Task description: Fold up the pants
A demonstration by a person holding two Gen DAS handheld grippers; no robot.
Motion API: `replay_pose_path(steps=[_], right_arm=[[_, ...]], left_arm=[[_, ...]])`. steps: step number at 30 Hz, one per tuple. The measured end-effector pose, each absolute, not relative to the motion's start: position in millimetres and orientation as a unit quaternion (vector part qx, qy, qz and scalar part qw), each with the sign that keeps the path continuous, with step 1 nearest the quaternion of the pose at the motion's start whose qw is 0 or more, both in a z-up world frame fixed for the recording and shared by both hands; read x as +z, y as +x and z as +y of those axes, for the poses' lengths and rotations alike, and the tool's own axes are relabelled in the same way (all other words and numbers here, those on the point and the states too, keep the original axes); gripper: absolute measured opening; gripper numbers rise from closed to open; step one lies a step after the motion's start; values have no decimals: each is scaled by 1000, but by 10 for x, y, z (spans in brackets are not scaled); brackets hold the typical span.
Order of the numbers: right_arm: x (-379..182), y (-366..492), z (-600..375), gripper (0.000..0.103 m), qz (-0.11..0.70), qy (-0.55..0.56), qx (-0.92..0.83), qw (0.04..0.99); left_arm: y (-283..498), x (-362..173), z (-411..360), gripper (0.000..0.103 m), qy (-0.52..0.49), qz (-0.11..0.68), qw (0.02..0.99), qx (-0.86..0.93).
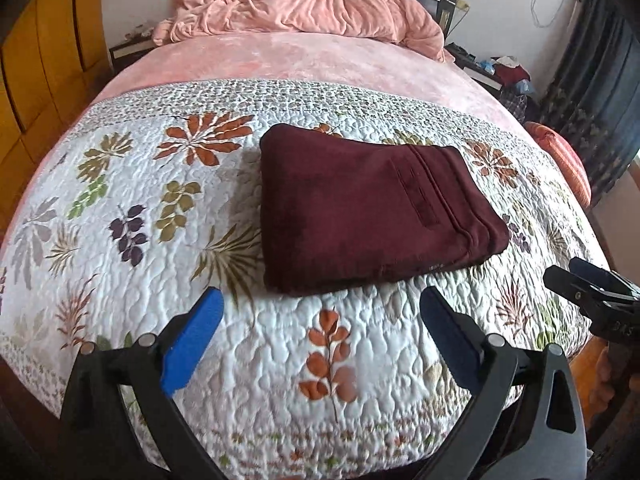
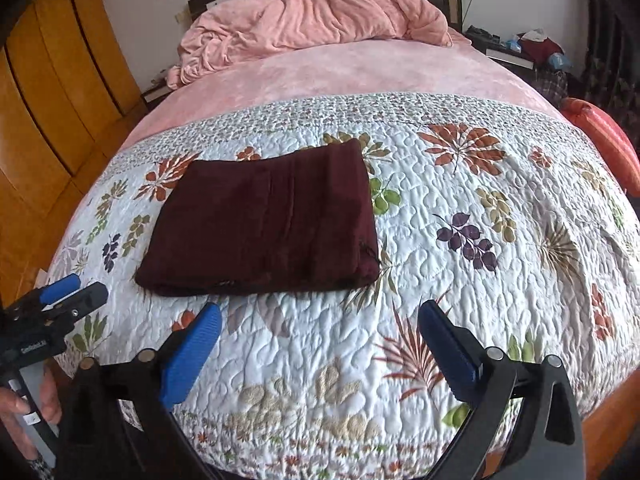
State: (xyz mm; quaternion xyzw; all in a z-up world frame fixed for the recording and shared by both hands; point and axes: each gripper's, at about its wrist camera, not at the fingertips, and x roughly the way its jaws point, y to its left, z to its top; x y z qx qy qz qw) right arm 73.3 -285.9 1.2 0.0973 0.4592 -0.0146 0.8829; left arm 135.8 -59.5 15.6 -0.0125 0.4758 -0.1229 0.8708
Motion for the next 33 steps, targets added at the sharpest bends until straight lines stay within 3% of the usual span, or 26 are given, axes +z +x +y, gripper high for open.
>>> replay_pose_path(steps=[17,33], right_arm=[[-64,693,-2802,99,469,106,-24,876],[-294,882,-2742,99,486,101,-25,868]], left_arm=[[1119,256,-591,98,10,458,884,-96],[1355,-6,-612,98,16,478,874,-87]])
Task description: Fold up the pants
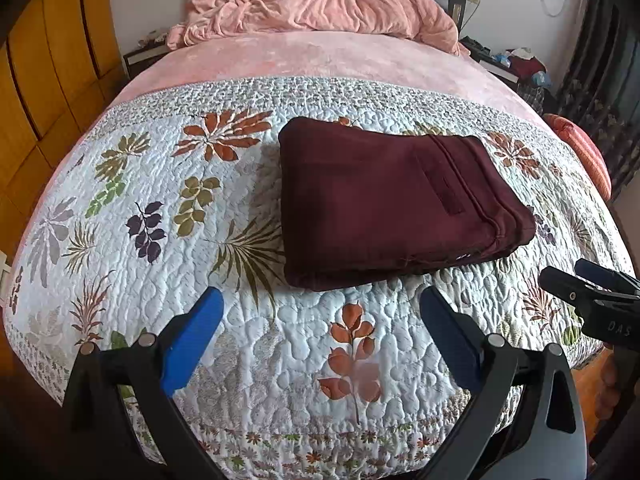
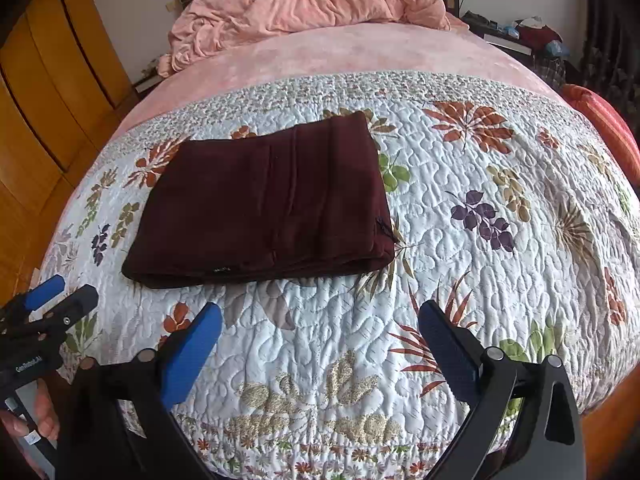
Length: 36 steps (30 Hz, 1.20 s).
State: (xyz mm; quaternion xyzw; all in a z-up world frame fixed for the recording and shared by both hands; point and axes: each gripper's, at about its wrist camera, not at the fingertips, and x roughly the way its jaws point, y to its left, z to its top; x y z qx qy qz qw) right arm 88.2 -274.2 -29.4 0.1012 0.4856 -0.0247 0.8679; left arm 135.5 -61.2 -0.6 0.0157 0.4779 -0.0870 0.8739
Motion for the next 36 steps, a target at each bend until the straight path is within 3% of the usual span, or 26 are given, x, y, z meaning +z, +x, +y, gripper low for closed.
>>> replay_pose_path(steps=[36], right_arm=[[-511,1017,-2775,99,502,96,-31,859]], left_arm=[[1506,-247,-708,98,27,500,862,-84]])
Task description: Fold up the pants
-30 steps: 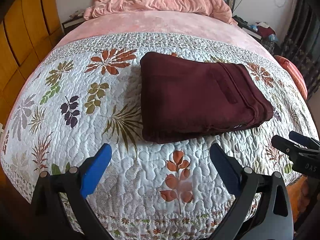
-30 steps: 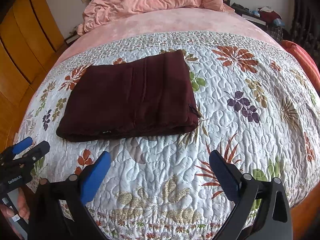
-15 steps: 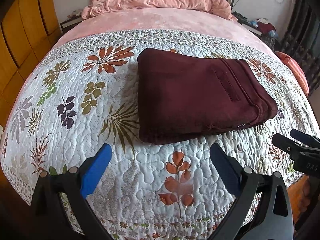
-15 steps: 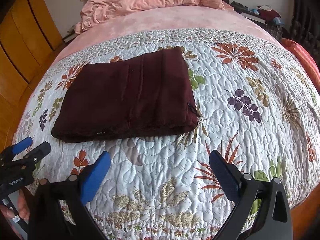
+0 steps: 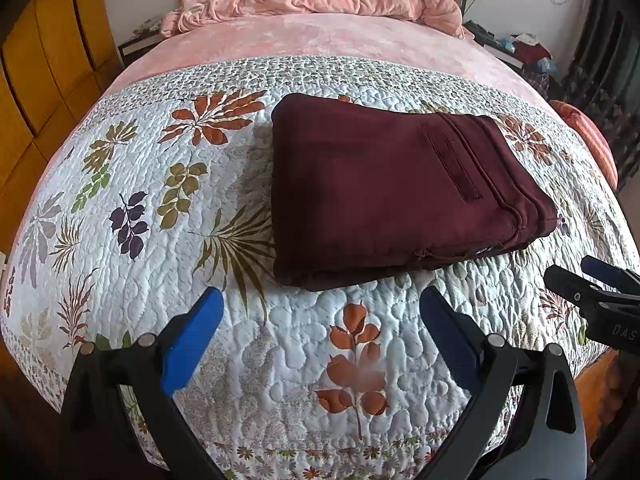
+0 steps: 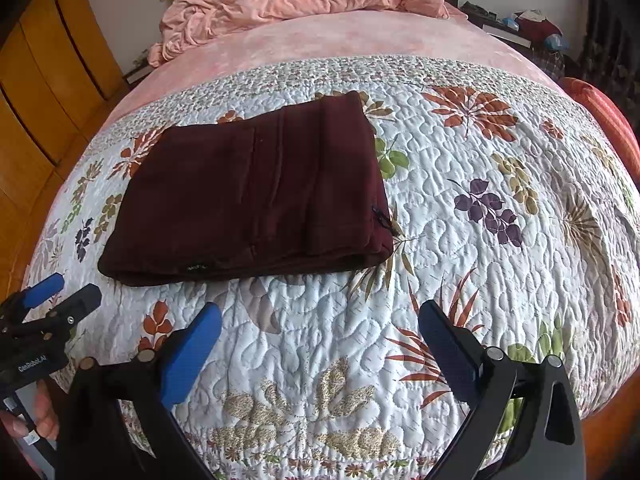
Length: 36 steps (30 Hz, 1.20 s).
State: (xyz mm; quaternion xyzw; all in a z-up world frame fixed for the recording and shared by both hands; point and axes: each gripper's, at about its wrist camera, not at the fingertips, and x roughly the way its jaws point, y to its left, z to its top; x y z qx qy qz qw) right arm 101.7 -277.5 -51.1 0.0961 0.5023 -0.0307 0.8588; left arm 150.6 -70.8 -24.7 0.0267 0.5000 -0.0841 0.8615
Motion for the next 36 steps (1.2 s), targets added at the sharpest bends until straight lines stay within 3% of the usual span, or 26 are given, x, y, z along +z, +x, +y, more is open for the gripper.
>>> replay_pose_path(steps=[36], right_arm=[[-588,1030,-2825,99,513,103,-33,851]], left_arm=[[1509,-275,-718,98,29,506,859,-75]])
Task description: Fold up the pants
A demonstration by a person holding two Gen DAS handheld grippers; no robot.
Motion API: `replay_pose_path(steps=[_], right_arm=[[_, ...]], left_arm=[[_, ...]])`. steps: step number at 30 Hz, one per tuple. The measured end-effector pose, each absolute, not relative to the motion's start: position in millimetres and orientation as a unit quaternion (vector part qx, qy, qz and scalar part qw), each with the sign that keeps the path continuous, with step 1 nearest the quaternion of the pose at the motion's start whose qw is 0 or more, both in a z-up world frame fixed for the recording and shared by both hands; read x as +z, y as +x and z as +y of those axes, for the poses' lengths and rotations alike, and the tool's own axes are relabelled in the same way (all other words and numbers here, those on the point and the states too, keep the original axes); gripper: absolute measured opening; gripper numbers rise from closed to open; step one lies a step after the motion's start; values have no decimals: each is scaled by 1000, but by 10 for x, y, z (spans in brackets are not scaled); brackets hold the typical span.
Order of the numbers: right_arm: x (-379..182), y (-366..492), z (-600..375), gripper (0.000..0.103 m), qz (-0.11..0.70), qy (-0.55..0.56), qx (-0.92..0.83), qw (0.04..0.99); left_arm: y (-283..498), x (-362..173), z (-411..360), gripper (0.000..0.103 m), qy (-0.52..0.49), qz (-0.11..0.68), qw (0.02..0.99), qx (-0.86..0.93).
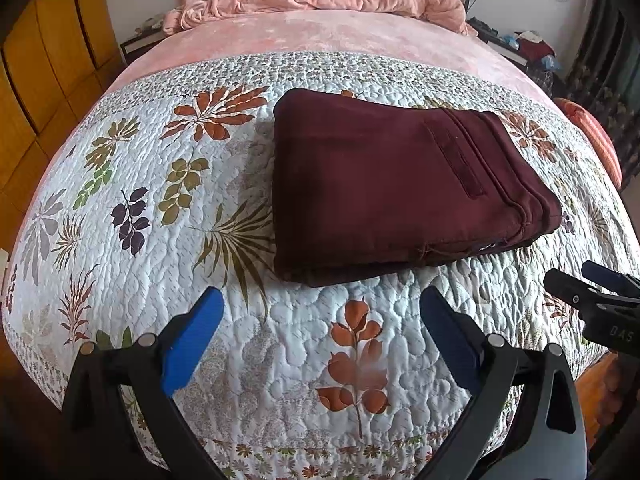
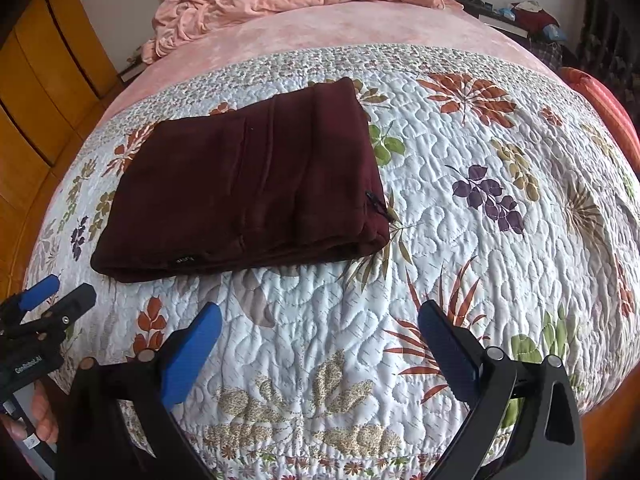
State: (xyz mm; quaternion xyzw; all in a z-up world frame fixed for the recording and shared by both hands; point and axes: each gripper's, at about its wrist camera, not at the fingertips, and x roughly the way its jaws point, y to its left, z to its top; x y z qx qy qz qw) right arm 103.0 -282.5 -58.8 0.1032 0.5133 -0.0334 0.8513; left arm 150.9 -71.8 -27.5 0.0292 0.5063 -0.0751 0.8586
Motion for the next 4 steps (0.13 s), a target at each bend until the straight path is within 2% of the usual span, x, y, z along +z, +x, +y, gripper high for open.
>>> replay_pose_path(steps=[4], right_arm=[[-585,1015,-2839,99,513,105,-35,851]], left_arm=[[1494,-262,-716,98,28,506,859,-74]])
